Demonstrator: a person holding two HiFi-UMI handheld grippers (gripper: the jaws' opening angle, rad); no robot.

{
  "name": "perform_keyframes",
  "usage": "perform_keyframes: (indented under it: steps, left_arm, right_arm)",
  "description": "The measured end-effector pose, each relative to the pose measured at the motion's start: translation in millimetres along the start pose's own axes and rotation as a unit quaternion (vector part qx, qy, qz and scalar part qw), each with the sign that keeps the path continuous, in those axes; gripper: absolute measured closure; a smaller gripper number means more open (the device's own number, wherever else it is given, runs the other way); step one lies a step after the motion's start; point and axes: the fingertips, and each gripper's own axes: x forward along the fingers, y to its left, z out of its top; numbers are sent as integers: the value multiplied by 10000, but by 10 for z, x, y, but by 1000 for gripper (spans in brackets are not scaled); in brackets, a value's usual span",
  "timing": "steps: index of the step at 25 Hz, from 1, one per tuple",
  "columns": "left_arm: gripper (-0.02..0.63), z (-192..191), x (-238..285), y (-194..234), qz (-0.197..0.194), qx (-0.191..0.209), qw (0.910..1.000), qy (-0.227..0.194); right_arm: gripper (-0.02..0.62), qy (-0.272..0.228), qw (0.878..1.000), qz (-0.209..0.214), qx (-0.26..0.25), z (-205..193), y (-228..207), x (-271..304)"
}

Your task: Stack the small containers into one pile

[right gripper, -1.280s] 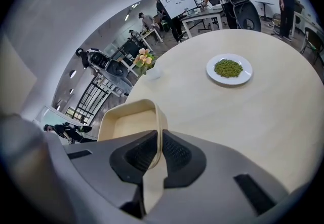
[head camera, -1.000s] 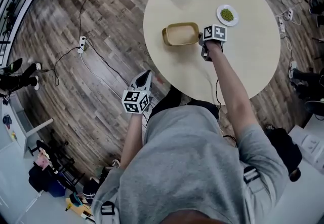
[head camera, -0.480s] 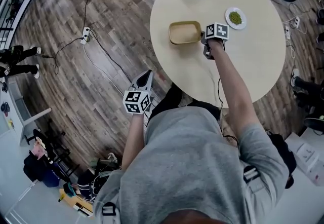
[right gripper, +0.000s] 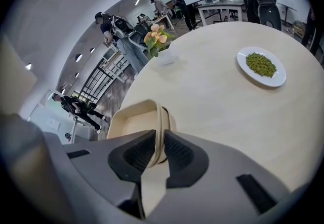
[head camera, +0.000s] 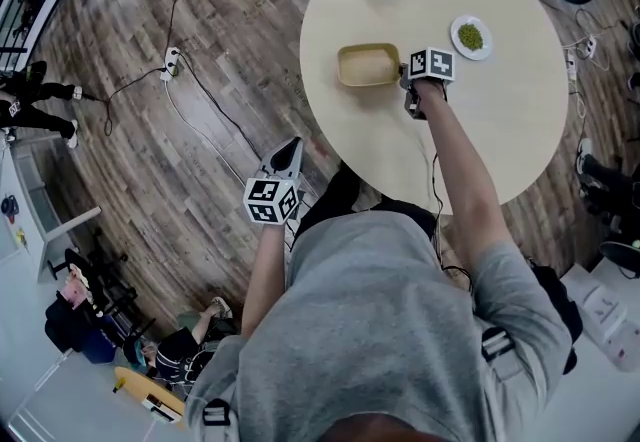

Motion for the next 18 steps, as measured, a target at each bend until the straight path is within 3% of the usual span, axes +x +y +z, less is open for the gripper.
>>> perform_keyframes:
  steps: [4, 10, 17, 18]
  left_arm:
    - [586, 18, 42, -20, -35, 21, 10000, -8]
    - [586, 55, 60, -6, -96, 44, 9999, -18]
    - [586, 104, 127, -88, -262, 124, 9996, -43]
    - [586, 114, 135, -109, -295, 146, 9994, -45]
  right_arm:
    - [439, -48, 10000, -40, -77, 11, -14, 22]
    - [417, -190, 9997, -142, -55, 7, -81, -54]
    - [585, -420, 9986, -85, -326, -126, -59, -279]
    - [586, -535, 9977, -48, -417, -145, -33, -333]
